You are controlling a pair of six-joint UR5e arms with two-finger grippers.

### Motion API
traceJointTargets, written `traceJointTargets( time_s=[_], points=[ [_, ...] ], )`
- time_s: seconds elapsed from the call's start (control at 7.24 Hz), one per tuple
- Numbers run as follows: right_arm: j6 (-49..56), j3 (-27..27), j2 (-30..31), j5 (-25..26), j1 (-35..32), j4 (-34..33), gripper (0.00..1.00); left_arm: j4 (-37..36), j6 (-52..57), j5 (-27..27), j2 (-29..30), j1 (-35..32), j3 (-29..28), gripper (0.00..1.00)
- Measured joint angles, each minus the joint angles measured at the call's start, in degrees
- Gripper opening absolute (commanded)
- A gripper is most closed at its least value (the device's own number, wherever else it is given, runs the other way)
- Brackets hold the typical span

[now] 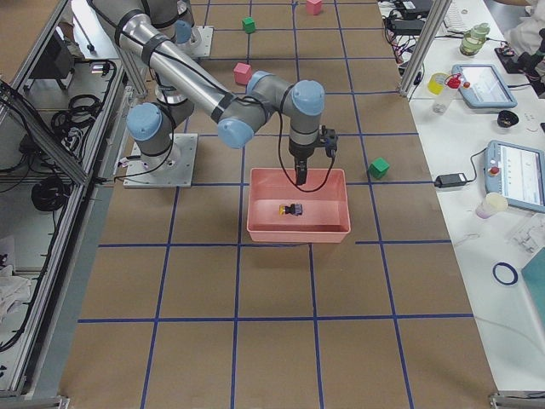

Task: Align button upright
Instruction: 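Lower the right gripper into the pink bin over the yellow-capped button switch, then close the right gripper on the switch body and lift it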

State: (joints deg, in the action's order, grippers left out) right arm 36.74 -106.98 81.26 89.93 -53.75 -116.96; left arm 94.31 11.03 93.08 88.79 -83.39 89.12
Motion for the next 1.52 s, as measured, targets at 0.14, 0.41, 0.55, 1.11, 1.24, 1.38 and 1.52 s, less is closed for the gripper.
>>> traceJointTargets(
  time_s=[0.14,0.41,0.55,1.11,1.24,1.38,1.52],
  points=[
    [2.37,-3.15,-1.03,-0.74,1.42,-5.13,1.00,0.00,0.03,0.00,0.03,0.06,0.00,1.00],
    [3.84,-6.31,-2.64,-1.17,2.21,-9.68,1.00,-0.02,0.04,0.00,0.06,0.14,-0.01,1.00],
    [3.98,-6.76,-3.40,-1.14,2.29,-10.35,1.00,-0.04,0.04,0.00,0.06,0.15,-0.02,1.00],
    [3.96,-7.25,-5.41,-0.92,2.36,-11.89,1.00,0.03,0.04,0.08,0.04,0.16,0.00,1.00],
    [3.91,-7.27,-5.65,-0.95,2.42,-12.07,1.00,0.02,0.04,0.11,0.07,0.16,0.00,1.00],
    [3.84,-7.27,-5.84,-1.02,2.47,-12.91,1.00,0.01,0.04,0.11,0.09,0.16,0.00,1.00],
    [3.78,-7.26,-6.13,-1.09,2.49,-14.43,1.00,0.02,0.04,0.11,0.09,0.16,0.00,1.00]
  ],
)
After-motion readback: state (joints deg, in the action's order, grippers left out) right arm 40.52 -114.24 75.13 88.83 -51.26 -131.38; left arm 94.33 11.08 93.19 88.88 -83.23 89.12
